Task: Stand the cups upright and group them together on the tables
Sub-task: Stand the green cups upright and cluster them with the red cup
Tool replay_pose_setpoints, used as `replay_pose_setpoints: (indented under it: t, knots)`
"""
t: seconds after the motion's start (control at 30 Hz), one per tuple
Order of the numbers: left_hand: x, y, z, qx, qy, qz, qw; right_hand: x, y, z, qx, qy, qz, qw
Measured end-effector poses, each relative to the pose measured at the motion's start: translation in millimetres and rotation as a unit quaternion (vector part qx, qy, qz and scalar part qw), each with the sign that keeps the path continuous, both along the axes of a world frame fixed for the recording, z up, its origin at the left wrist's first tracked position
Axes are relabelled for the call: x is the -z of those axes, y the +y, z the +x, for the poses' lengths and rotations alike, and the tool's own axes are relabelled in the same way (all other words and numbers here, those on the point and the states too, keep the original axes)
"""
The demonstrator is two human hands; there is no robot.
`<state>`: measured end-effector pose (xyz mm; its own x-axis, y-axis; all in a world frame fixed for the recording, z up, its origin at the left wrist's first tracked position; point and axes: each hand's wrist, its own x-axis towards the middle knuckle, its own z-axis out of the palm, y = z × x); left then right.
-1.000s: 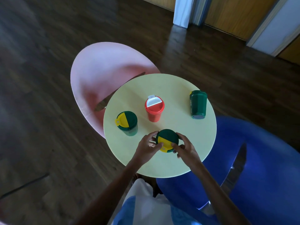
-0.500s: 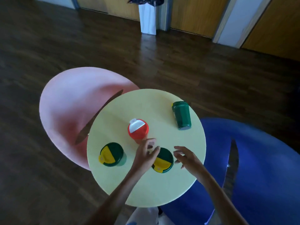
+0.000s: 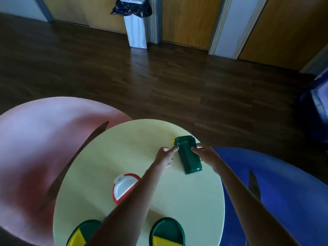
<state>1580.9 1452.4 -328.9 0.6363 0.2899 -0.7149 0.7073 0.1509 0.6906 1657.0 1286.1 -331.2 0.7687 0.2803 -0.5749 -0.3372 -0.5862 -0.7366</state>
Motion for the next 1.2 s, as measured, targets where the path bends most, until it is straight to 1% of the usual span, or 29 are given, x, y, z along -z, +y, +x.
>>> replay_pose_setpoints:
  t: [0.03,0.1,0.17,0.27,0.33,0.47,0.53,0.63,0.73,0.93,1.1,1.2]
  knots:
    - [0,2,3,-0.007,0.004,-0.029,1.0,2,4,5,0.004,0.021,0.01,1.0]
    - [1,5,7,-0.004,0.004,-0.06,0.998,4,10,10,0.021,0.049,0.034,0.998]
    - [0,4,8,0.001,-0.007,-0.08,0.997,5,12,11,0.025,0.05,0.046,0.997]
    - [-7,3,8,0.021,-0.02,-0.073,0.997,2,12,7,0.029,0.022,0.052,0.998]
    - [-15,2,6,0.023,-0.041,-0.067,0.997,-2,11,4,0.027,0.003,0.073,0.997]
    - [-33,1,-6,0.011,-0.126,-0.059,0.99,-16,2,-5,0.034,-0.057,0.122,0.99]
    - [-44,-3,-15,0.013,-0.164,-0.042,0.985,-28,-6,-12,0.031,-0.079,0.153,0.985]
    - [-58,-7,-30,0.025,-0.189,0.011,0.982,-52,-21,-27,0.004,-0.087,0.198,0.976]
    - [-74,-14,-50,0.04,-0.217,0.017,0.975,-65,-35,-47,-0.004,-0.079,0.227,0.971]
    - [-74,-34,-87,0.104,-0.213,0.125,0.963,-59,-55,-89,-0.03,-0.05,0.222,0.973]
    - [-60,-49,-101,0.142,-0.205,0.189,0.95,-41,-64,-110,-0.029,-0.048,0.202,0.978]
    - [-51,-56,-106,0.16,-0.211,0.206,0.942,-32,-71,-117,-0.03,-0.047,0.196,0.979]
